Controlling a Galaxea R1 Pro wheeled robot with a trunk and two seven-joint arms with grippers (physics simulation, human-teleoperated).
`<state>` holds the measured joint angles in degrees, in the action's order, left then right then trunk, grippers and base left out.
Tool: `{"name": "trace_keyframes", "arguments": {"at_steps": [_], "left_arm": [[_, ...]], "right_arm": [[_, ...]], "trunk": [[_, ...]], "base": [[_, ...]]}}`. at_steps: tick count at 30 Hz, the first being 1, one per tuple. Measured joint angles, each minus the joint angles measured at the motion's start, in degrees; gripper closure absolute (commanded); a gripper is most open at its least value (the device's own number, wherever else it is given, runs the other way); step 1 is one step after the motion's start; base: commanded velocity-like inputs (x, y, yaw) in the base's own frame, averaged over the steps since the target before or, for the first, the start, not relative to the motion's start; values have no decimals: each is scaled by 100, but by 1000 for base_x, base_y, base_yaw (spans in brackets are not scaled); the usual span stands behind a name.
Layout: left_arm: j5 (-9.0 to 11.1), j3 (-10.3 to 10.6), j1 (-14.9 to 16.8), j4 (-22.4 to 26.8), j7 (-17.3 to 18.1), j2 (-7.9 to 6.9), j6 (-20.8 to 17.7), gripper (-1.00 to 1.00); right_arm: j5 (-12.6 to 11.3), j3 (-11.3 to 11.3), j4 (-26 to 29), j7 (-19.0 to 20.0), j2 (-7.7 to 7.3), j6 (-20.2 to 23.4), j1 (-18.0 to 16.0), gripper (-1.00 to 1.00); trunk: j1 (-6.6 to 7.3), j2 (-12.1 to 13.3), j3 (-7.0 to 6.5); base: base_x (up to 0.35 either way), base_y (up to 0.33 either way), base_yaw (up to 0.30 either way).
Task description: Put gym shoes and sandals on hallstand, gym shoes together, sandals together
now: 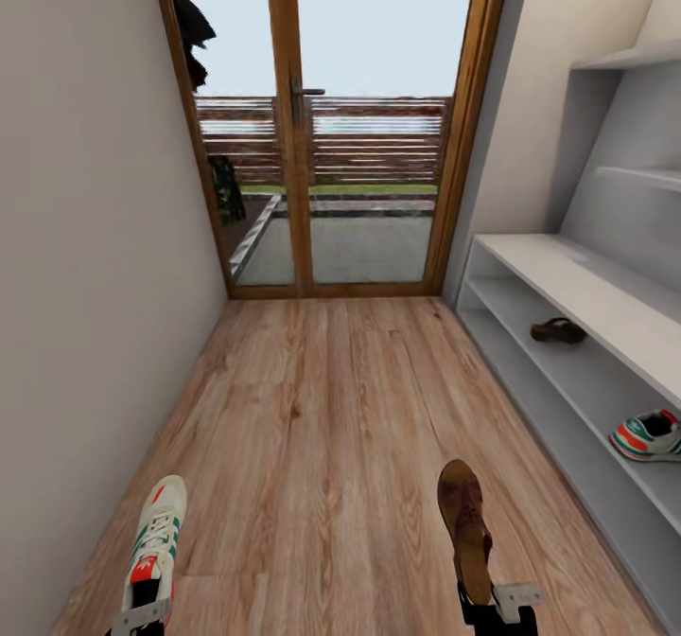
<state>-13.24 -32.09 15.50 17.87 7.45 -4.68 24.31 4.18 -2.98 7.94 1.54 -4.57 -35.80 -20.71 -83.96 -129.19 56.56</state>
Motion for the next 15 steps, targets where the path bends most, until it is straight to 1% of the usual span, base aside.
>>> {"name": "trace_keyframes", "arguments": {"at_steps": [15], "left_arm": [[2,0,0,0,0,0,0,100]], "right_arm": [[0,1,0,0,0,0,0,100]], "trunk": [[0,0,0]], "base": [[340,0,0]]}}
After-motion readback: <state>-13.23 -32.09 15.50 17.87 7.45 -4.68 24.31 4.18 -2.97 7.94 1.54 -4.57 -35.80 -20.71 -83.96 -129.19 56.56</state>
